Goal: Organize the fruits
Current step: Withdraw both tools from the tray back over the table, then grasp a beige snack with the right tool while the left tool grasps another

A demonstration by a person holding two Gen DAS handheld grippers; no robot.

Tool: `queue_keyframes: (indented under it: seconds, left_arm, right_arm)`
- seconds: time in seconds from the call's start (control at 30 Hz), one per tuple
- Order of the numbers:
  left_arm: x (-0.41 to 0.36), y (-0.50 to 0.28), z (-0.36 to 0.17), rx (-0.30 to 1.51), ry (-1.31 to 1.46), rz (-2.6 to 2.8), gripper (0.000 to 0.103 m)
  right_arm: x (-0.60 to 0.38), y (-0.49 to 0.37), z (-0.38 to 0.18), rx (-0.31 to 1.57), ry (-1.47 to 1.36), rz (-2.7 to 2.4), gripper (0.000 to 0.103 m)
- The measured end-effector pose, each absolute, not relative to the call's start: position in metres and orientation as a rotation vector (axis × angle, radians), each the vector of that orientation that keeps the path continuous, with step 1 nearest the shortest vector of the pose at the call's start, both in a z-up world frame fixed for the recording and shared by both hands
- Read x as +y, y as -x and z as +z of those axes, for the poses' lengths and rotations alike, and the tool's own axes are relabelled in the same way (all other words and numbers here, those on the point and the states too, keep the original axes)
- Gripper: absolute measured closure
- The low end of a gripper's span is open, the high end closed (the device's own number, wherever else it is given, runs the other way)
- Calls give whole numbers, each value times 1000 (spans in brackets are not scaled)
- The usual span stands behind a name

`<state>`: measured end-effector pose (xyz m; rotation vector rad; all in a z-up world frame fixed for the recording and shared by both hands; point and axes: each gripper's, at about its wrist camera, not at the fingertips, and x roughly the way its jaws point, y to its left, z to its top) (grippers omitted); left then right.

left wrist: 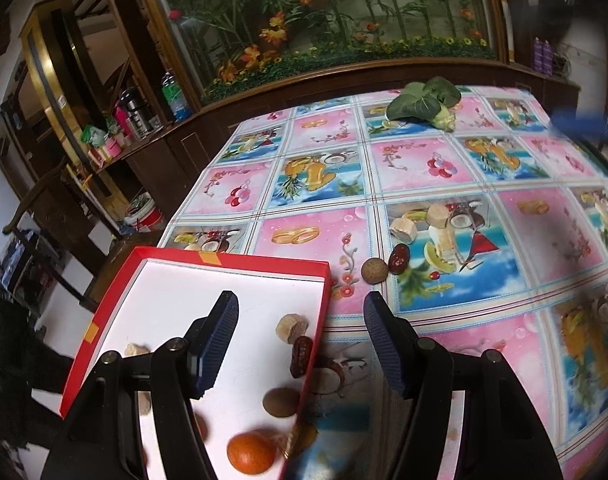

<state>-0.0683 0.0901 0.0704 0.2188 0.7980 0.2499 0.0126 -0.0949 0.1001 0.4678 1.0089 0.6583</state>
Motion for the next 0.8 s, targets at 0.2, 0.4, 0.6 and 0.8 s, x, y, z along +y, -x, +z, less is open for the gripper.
queue_keyframes:
  seconds: [0.2, 0.4, 0.6, 0.8]
  left_arm:
    - [104, 59, 60, 819, -241, 140, 39]
    - [106, 44, 63, 822, -221, 59, 56]
    - [98, 6, 62, 868, -259, 8, 57]
    - [94, 0, 57, 890, -261, -13, 57]
  right_arm:
    - [-76, -37, 57, 1109, -398, 620, 36]
    - [-56, -55, 22, 1148, -311, 524, 57]
    - [-45, -66, 5, 1159, -274, 472, 61]
    - [-28, -61, 3, 1120, -172, 443, 61]
